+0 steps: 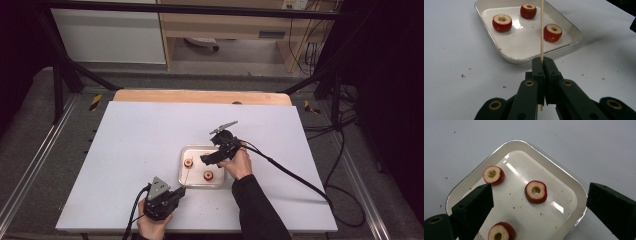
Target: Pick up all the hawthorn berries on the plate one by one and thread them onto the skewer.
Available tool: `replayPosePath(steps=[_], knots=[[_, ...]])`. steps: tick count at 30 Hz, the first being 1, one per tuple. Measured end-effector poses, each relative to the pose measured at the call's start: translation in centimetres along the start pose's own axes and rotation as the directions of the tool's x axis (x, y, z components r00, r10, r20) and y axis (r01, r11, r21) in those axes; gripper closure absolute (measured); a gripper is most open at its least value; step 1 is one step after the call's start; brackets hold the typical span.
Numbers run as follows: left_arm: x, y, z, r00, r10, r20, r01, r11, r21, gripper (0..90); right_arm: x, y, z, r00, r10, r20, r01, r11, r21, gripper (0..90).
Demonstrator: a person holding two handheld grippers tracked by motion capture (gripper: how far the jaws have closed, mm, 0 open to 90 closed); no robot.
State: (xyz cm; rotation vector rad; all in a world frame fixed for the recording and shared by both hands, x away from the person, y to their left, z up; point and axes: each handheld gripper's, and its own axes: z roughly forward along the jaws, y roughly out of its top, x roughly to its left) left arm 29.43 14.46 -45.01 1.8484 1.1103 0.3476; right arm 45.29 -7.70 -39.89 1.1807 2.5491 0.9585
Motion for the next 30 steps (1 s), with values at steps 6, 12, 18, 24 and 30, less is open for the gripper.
replayPosePath(steps=[6, 12, 18, 24, 30], knots=[[0.0, -0.1, 0.1, 1.0000, 0.002, 0.004, -0.002, 1.0000, 0.003, 88.7, 0.0, 0.5, 1.0, 1.0000, -0.001, 0.000, 0.001, 0.999, 0.044, 9.4], [0.0, -0.1, 0.1, 1.0000, 0.000, 0.008, 0.000, 1.0000, 0.004, 88.7, -0.1, 0.7, 1.8, 0.9996, 0.010, -0.027, -0.008, 0.998, 0.067, 15.4], [-0.1, -0.2, 0.3, 1.0000, 0.002, 0.009, -0.003, 0.9999, 0.011, 88.6, -0.4, 0.8, 2.4, 0.9984, 0.014, -0.056, -0.008, 0.994, 0.111, 26.0], [-0.2, -0.2, 0.4, 0.9998, 0.011, 0.013, -0.011, 0.9998, 0.019, 88.7, -0.7, 1.0, 2.6, 0.9975, 0.017, -0.069, -0.007, 0.989, 0.146, 36.1], [-0.1, -0.2, 0.4, 0.9998, 0.012, 0.014, -0.012, 0.9996, 0.024, 88.6, -0.9, 1.6, 2.9, 0.9978, 0.004, -0.067, 0.009, 0.980, 0.199, 42.9]])
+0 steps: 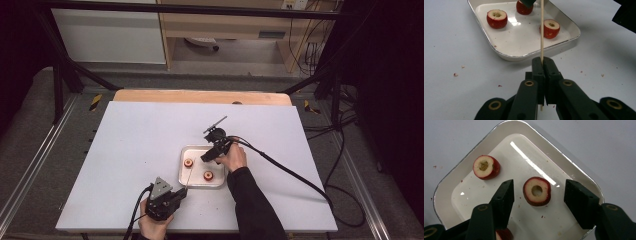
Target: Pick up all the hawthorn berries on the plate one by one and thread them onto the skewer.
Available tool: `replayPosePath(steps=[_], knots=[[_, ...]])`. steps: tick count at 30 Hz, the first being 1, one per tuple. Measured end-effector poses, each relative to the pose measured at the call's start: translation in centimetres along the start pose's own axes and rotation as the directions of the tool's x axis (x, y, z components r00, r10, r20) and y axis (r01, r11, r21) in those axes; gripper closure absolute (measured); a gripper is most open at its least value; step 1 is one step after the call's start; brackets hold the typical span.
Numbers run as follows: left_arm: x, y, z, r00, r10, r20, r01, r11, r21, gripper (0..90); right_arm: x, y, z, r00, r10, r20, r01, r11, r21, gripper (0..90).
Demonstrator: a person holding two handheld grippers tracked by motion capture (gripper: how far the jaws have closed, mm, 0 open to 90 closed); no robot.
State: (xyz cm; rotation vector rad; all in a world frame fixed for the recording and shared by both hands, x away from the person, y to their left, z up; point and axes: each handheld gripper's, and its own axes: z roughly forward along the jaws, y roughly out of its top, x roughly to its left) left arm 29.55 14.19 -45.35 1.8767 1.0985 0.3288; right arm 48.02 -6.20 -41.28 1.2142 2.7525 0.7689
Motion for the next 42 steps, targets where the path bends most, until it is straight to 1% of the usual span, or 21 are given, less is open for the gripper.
replayPosePath(steps=[2, 4, 5, 7, 9, 10, 11, 18, 22, 26, 28, 29, 32, 34, 36, 38, 40, 42], knots=[[0.0, 0.0, 0.0, 1.0000, -0.003, -0.002, 0.003, 1.0000, 0.001, 88.6, -0.1, 0.2, 0.1, 1.0000, -0.007, -0.005, 0.007, 1.000, 0.018, 44.3], [0.1, 0.0, 0.0, 1.0000, -0.003, 0.000, 0.003, 1.0000, 0.000, 88.6, -0.1, 0.5, 0.2, 0.9999, 0.004, -0.015, -0.003, 0.999, 0.035, 45.9], [0.1, 0.0, 0.0, 1.0000, -0.002, 0.001, 0.002, 1.0000, 0.002, 88.6, -0.2, 0.6, 0.2, 0.9998, -0.001, -0.020, 0.002, 0.999, 0.042, 46.9], [0.1, -0.1, 0.0, 1.0000, -0.001, 0.000, 0.001, 1.0000, 0.003, 88.6, -0.2, 0.6, 0.4, 0.9996, 0.005, -0.026, -0.004, 0.998, 0.056, 47.9], [0.1, -0.1, 0.0, 1.0000, 0.001, 0.000, -0.001, 1.0000, 0.005, 88.6, -0.4, 0.6, 0.6, 0.9998, -0.006, -0.020, 0.007, 0.998, 0.061, 49.1], [0.2, -0.1, 0.0, 1.0000, -0.001, 0.000, 0.001, 1.0000, 0.006, 88.6, -0.4, 0.7, 0.6, 0.9997, 0.009, -0.023, -0.007, 0.998, 0.058, 49.9], [0.2, -0.1, 0.0, 1.0000, -0.001, 0.000, 0.001, 1.0000, 0.005, 88.6, -0.4, 0.7, 0.6, 0.9998, 0.001, -0.020, 0.001, 0.998, 0.064, 50.7], [0.2, -0.1, 0.1, 1.0000, 0.000, 0.001, 0.000, 0.9999, 0.011, 88.6, -0.6, 0.7, 0.8, 0.9993, -0.001, -0.036, 0.003, 0.998, 0.060, 55.2], [0.2, 0.0, 0.1, 1.0000, 0.000, 0.002, 0.000, 0.9999, 0.011, 88.6, -0.7, 0.7, 1.0, 0.9992, 0.008, -0.040, -0.005, 0.998, 0.067, 59.8], [0.2, 0.0, 0.1, 1.0000, 0.000, 0.002, 0.000, 0.9999, 0.011, 88.6, -0.7, 0.8, 1.0, 0.9986, 0.036, -0.040, -0.033, 0.997, 0.075, 60.3], [0.2, 0.0, 0.1, 1.0000, -0.001, 0.003, 0.001, 0.9999, 0.010, 88.6, -0.7, 0.8, 0.7, 0.9977, 0.051, -0.045, -0.048, 0.997, 0.057, 60.4], [0.2, 0.0, 0.1, 1.0000, -0.001, 0.003, 0.001, 1.0000, 0.008, 88.7, -0.7, 0.8, 0.5, 0.9983, 0.039, -0.042, -0.037, 0.998, 0.051, 60.4], [0.1, 0.1, 0.1, 1.0000, -0.004, 0.006, 0.004, 1.0000, 0.002, 88.6, -0.5, 0.7, -0.5, 0.9974, 0.053, -0.048, -0.053, 0.998, 0.016, 60.4], [0.0, 0.1, 0.1, 1.0000, -0.004, 0.006, 0.004, 1.0000, 0.000, 88.6, -0.3, 0.6, -1.4, 0.9975, 0.053, -0.048, -0.053, 0.999, -0.012, 60.5], [-0.2, 0.2, 0.2, 1.0000, -0.007, 0.006, 0.007, 1.0000, -0.004, 88.7, 0.0, 0.4, -2.2, 0.9966, 0.057, -0.059, -0.060, 0.997, -0.056, 60.5], [-0.4, 0.3, 0.2, 0.9999, -0.010, 0.009, 0.010, 0.9999, -0.011, 88.7, 0.3, 0.0, -3.0, 0.9958, 0.057, -0.072, -0.064, 0.993, -0.103, 60.5], [-0.6, 0.4, 0.3, 0.9999, -0.010, 0.006, 0.010, 0.9998, -0.016, 88.6, 0.4, -0.5, -3.8, 0.9936, 0.063, -0.093, -0.078, 0.985, -0.156, 60.5], [-0.9, 0.5, 0.4, 1.0000, -0.008, 0.006, 0.008, 0.9997, -0.021, 88.7, 0.4, -1.1, -4.4, 0.9929, 0.068, -0.098, -0.086, 0.976, -0.199, 60.6]])
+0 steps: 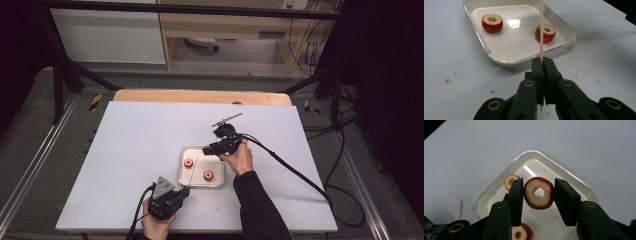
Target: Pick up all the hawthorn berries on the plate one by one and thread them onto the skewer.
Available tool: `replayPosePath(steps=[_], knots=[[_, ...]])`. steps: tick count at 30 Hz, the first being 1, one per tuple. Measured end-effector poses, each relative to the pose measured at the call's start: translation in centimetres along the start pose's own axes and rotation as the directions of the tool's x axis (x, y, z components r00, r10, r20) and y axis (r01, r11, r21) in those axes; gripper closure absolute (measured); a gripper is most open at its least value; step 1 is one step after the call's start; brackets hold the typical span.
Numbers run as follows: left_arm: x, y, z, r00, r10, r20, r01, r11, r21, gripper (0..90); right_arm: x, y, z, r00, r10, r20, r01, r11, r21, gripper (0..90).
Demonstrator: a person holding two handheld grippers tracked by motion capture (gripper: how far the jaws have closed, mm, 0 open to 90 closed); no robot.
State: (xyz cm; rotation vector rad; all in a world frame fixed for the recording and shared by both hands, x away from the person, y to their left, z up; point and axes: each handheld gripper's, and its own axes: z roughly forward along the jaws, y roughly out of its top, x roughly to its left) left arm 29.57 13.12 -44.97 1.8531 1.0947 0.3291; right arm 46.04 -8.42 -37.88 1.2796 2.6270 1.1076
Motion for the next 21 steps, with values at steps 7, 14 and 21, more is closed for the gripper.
replayPosePath(steps=[7, 14, 21], knots=[[-0.9, 0.4, 0.5, 1.0000, -0.002, 0.002, 0.002, 1.0000, -0.003, 88.6, -0.6, -2.0, -1.9, 0.9964, 0.060, -0.060, -0.070, 0.981, -0.182, 60.6], [-1.7, 0.8, 0.9, 1.0000, 0.005, -0.006, -0.005, 1.0000, 0.002, 88.6, -1.1, -4.1, -2.8, 0.9814, 0.131, -0.141, -0.172, 0.923, -0.345, 60.7], [-2.7, 1.2, 1.7, 0.9996, -0.029, 0.001, 0.029, 0.9996, 0.002, 88.6, -0.9, -5.0, -3.0, 0.9718, 0.147, -0.185, -0.215, 0.873, -0.438, 60.7]])
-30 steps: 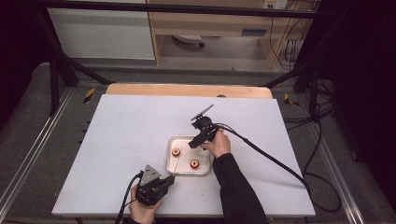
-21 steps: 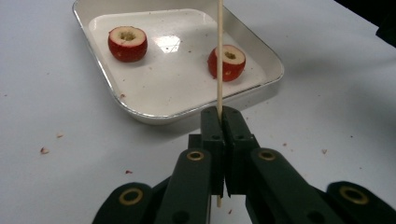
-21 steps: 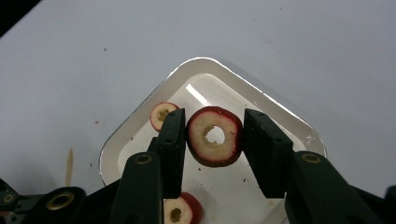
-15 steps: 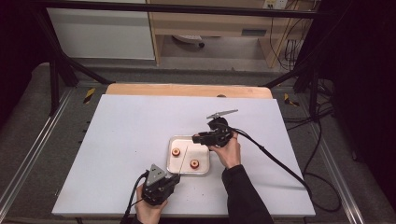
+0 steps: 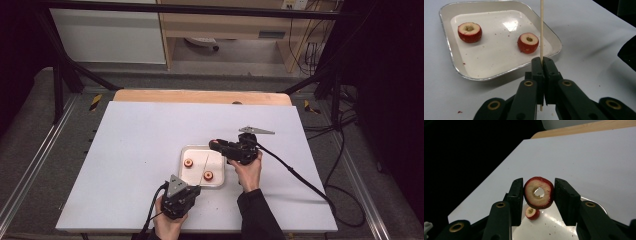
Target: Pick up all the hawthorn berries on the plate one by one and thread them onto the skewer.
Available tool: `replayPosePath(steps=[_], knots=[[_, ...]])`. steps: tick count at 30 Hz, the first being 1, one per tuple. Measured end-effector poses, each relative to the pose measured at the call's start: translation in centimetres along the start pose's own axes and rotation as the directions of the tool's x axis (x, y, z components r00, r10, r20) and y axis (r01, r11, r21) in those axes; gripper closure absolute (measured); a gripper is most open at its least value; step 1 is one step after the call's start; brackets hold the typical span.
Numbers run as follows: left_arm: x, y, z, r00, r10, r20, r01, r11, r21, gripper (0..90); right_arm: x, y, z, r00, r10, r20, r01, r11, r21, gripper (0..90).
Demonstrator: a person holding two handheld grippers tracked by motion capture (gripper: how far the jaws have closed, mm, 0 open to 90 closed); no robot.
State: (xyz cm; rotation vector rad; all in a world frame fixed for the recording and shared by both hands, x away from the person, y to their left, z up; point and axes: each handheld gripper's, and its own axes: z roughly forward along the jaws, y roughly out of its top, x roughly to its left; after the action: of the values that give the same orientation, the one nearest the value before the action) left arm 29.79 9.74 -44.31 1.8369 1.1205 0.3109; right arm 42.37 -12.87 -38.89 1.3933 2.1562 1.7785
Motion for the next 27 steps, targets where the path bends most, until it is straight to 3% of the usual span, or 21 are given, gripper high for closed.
replayPosePath(steps=[8, 12, 21, 24, 27], knots=[[-0.8, 0.7, 0.7, 0.9986, -0.053, 0.007, 0.053, 0.9984, -0.020, 88.6, 0.4, -0.5, 0.1, 0.9997, 0.014, -0.019, -0.015, 0.997, -0.082, 60.7], [-1.0, 0.8, 1.0, 0.9937, -0.110, 0.024, 0.110, 0.9937, -0.021, 88.6, 0.5, -0.7, 0.1, 0.9995, 0.019, -0.027, -0.021, 0.994, -0.111, 60.8], [-1.0, 0.9, 1.7, 0.9811, -0.190, 0.038, 0.191, 0.9814, -0.020, 88.6, 0.7, -1.0, 0.1, 0.9990, 0.013, -0.042, -0.019, 0.989, -0.148, 60.8], [-1.0, 0.9, 1.7, 0.9787, -0.201, 0.042, 0.202, 0.9789, -0.027, 88.6, 0.8, -1.0, 0.0, 0.9989, 0.008, -0.047, -0.015, 0.988, -0.151, 60.8], [-1.0, 0.9, 1.6, 0.9802, -0.193, 0.045, 0.194, 0.9804, -0.034, 88.6, 0.8, -1.1, 0.0, 0.9989, 0.006, -0.047, -0.013, 0.989, -0.150, 60.8]])
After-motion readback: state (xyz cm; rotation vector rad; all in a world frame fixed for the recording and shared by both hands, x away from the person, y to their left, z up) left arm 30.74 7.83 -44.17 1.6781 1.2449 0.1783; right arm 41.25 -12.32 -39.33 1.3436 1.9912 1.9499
